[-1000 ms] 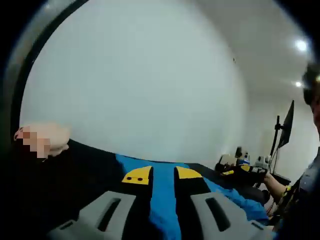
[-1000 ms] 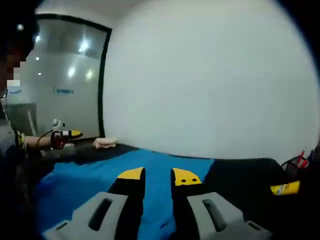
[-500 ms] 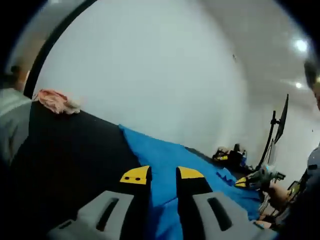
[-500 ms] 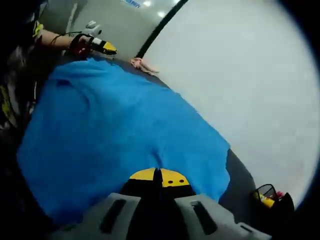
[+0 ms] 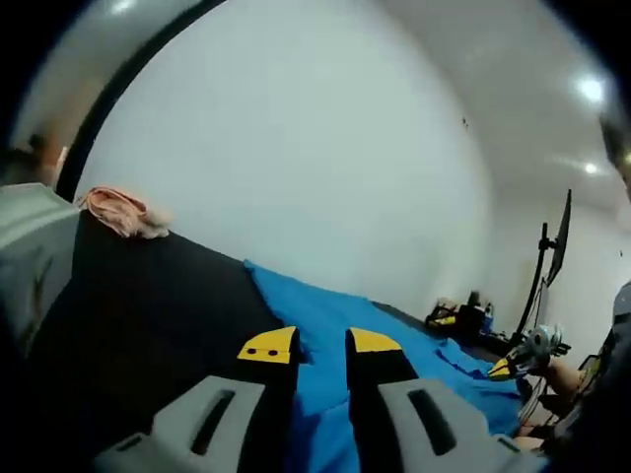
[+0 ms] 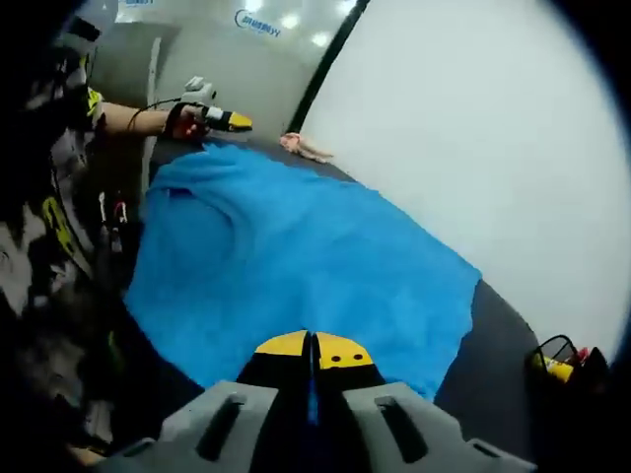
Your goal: Spread out the cloth and fold it
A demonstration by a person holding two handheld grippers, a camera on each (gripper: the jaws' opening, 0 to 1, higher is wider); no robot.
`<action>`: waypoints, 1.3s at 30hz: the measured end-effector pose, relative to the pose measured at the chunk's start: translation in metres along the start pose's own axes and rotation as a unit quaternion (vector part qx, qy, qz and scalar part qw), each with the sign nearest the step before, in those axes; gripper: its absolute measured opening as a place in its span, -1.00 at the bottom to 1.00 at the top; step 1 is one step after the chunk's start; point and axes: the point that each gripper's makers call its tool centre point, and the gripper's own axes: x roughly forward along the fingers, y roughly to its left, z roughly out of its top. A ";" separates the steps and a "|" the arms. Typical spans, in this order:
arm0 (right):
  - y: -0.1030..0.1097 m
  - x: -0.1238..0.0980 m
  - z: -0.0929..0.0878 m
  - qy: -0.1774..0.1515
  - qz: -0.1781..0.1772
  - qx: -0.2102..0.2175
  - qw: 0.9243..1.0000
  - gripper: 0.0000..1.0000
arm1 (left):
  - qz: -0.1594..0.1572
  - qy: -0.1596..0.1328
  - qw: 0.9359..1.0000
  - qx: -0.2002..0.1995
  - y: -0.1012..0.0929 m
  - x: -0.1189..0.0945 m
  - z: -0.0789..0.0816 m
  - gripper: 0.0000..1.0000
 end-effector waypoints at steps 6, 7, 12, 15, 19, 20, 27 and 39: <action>0.001 -0.005 0.004 -0.012 0.028 0.025 0.999 -0.80 | -0.020 0.000 1.000 0.017 -0.009 -0.001 -0.002 -0.63; -0.004 -0.008 0.024 -0.061 0.028 0.038 0.997 -0.72 | -0.017 -0.008 1.000 0.015 -0.006 -0.002 0.002 -0.63; -0.046 0.009 0.060 -0.128 -0.053 0.105 0.985 -0.68 | -0.012 -0.024 1.000 -0.008 0.000 -0.001 0.009 -0.63; -0.056 0.036 0.034 -0.067 -0.081 0.135 0.985 -0.68 | -0.014 -0.025 1.000 -0.007 -0.002 -0.002 0.009 -0.63; -0.028 0.056 0.013 -0.042 -0.061 0.150 0.986 -0.78 | -0.016 -0.021 1.000 0.007 -0.004 -0.003 0.008 -0.63; -0.013 0.049 0.003 -0.003 -0.018 0.130 0.991 -0.90 | -0.017 -0.020 1.000 0.009 -0.005 -0.003 0.008 -0.63; -0.035 0.011 0.000 -0.028 -0.036 0.177 0.983 -0.88 | -0.024 -0.020 0.999 0.016 -0.004 -0.001 0.009 -0.63; -0.096 0.101 0.020 0.013 -0.153 0.204 0.967 -0.46 | -0.031 -0.024 0.999 0.014 -0.004 -0.002 0.011 -0.63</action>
